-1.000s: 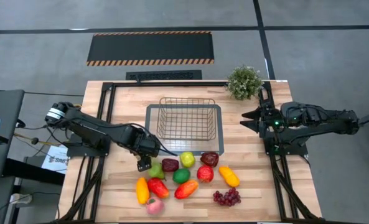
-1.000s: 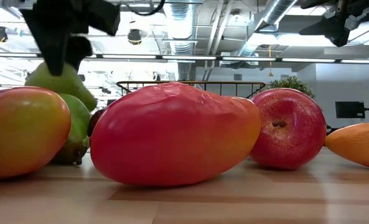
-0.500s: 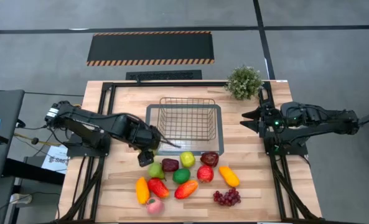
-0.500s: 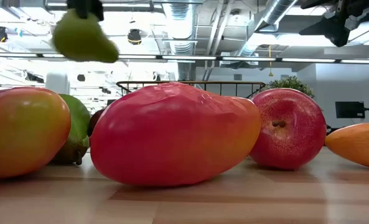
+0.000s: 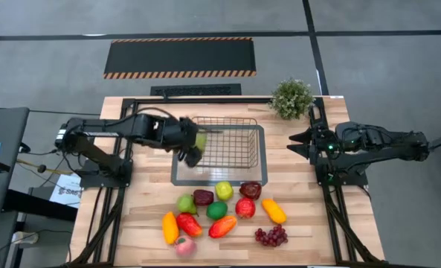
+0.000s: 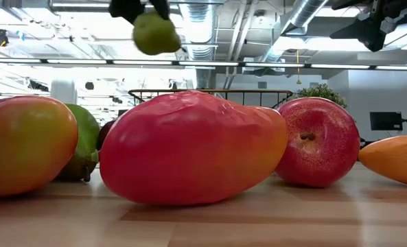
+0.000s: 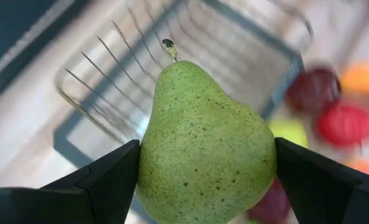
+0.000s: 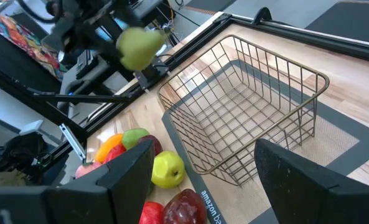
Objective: Build produce basket
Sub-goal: Put the top green pear into the bin
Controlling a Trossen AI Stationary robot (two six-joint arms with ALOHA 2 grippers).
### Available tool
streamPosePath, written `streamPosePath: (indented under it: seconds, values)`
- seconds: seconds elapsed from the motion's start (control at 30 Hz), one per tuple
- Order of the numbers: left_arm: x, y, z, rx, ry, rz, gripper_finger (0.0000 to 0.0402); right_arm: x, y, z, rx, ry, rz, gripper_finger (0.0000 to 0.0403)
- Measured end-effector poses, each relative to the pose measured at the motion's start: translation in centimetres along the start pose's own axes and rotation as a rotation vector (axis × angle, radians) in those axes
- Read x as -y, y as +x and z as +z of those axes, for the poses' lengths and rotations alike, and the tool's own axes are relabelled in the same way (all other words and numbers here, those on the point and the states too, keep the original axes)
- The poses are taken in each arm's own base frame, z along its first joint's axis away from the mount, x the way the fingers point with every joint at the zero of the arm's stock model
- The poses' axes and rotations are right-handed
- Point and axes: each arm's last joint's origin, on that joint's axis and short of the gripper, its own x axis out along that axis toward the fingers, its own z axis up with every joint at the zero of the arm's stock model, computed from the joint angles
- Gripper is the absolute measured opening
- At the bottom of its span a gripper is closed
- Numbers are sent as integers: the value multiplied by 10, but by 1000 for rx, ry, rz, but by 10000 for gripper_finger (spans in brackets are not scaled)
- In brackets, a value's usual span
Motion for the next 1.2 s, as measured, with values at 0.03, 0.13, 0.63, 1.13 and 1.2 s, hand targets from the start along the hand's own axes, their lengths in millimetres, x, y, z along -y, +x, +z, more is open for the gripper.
streamPosePath:
  seconds: [0.03, 0.13, 0.63, 1.13, 1.2]
  values:
    - [-2, 1, 3, 27, -30, 17, 320, 0, 0, 0, 0, 0, 0, 300]
    - [-6, 8, 14, 104, -122, 72, 320, 0, 0, 0, 0, 0, 0, 300]
    - [23, 104, 26, -63, 94, 97, 320, 0, 0, 0, -1, 0, -1, 300]
    - [-4, 124, 41, -177, 605, -37, 320, 0, 0, 0, -1, 0, -1, 300]
    - [-5, 124, 41, -183, 610, -28, 320, 0, 0, 0, -1, -1, -1, 300]
